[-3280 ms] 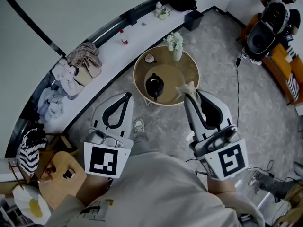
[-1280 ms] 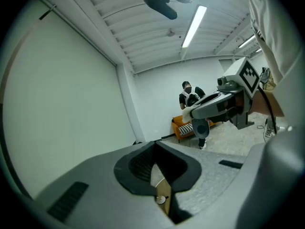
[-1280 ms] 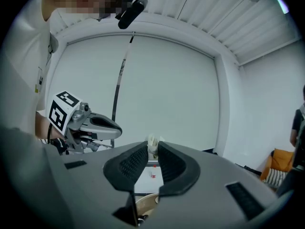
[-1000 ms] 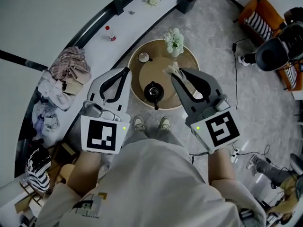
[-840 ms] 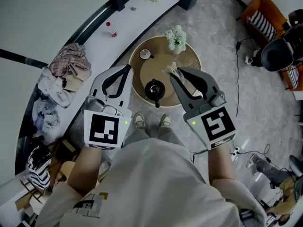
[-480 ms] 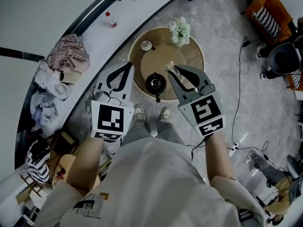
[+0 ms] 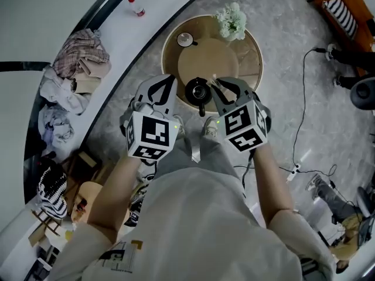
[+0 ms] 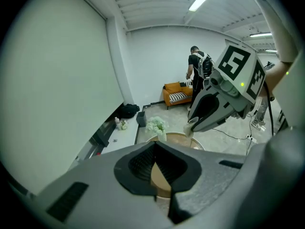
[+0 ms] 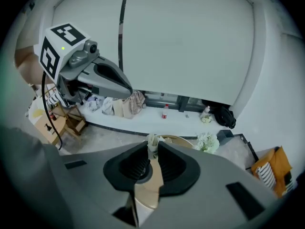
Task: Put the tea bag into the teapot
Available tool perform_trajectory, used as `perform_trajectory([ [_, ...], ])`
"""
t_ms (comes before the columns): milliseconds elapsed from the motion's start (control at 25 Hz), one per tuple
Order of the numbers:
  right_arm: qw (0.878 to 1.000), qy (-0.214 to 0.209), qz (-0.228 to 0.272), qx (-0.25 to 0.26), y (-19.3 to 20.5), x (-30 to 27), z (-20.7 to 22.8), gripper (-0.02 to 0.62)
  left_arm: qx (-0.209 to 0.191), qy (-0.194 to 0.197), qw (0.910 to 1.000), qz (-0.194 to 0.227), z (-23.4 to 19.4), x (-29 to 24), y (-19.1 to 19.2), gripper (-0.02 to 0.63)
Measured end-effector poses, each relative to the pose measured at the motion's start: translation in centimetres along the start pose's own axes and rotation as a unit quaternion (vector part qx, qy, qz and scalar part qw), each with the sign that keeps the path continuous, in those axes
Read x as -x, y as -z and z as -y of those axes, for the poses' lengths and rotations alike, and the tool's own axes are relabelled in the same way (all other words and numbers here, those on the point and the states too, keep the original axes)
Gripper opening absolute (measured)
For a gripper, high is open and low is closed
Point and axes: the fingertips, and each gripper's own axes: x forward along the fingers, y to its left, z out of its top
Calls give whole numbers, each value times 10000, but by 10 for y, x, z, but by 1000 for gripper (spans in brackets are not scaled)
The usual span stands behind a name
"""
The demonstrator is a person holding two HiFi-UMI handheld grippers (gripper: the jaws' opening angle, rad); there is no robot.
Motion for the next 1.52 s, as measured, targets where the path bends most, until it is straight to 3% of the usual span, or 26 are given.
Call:
perform_trajectory([
  [160, 9991, -143, -312, 259, 20, -33, -10, 60, 80, 250, 9991, -346, 11, -25, 34, 8],
  [480, 9933, -569, -970, 256, 72, -96, -20, 60, 205, 542, 9946, -861, 28, -69, 86, 8],
  [880, 9801, -1085, -1651, 190, 126, -162, -47, 60, 300, 940, 9826, -1573, 46, -112, 164, 8],
  [1520, 9618, -1519, -2261, 283, 180, -228, -68, 60, 642, 1417, 9675, -1996, 81, -140, 212, 8],
])
